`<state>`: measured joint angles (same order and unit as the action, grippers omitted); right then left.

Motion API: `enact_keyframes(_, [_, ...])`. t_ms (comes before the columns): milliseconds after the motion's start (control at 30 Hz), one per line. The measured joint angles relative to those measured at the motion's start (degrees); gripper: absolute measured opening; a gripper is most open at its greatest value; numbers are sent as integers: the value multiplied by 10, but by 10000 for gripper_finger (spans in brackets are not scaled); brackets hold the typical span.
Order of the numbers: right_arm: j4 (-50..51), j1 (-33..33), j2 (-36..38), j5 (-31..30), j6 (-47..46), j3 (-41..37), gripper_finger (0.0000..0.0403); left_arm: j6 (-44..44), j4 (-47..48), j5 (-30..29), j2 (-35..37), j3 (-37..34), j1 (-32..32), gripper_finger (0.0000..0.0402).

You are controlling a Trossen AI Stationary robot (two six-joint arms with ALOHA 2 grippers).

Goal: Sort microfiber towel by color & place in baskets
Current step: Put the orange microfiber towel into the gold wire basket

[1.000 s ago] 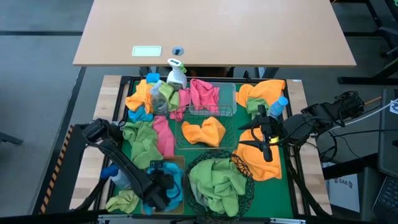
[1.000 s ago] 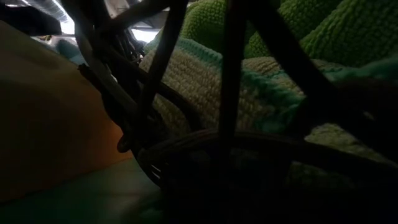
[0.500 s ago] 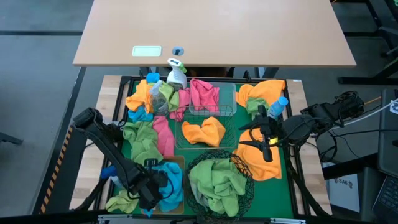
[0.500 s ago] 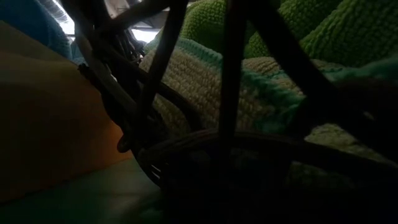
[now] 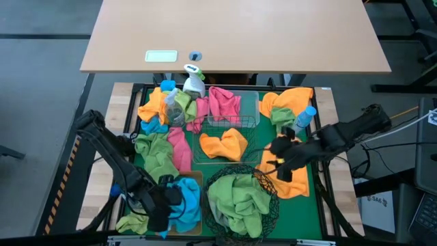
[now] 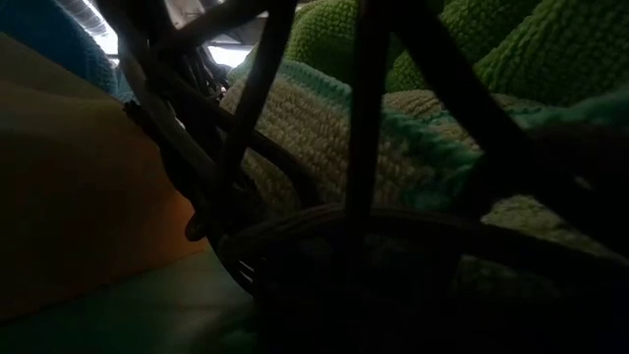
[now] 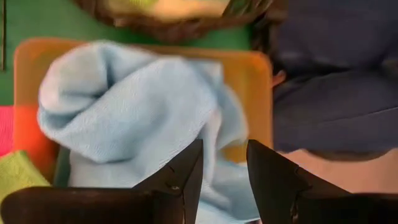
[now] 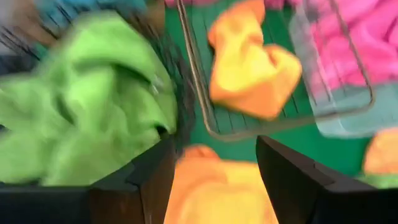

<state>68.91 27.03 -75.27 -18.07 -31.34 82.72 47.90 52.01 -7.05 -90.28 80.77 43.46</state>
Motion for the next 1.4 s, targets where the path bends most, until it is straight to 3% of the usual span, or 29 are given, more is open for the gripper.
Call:
enact_keyframes(167, [79, 10, -41, 41, 9, 0, 223, 0, -27, -23, 29, 0, 0, 118])
enact_keyframes(367, [101, 68, -18, 15, -33, -37, 223, -3, -31, -59, 35, 0, 2, 118])
enact_keyframes(600, [28, 133, 40, -4, -183, -197, 223, -5, -31, -59, 35, 0, 2, 118])
enact_keyframes(900, [-149, 170, 56, 74, -266, -376, 223, -5, -32, -83, 35, 0, 2, 118])
enact_keyframes(1400, [-246, 169, 56, 102, -283, -479, 223, -5, -32, -87, 35, 0, 2, 118])
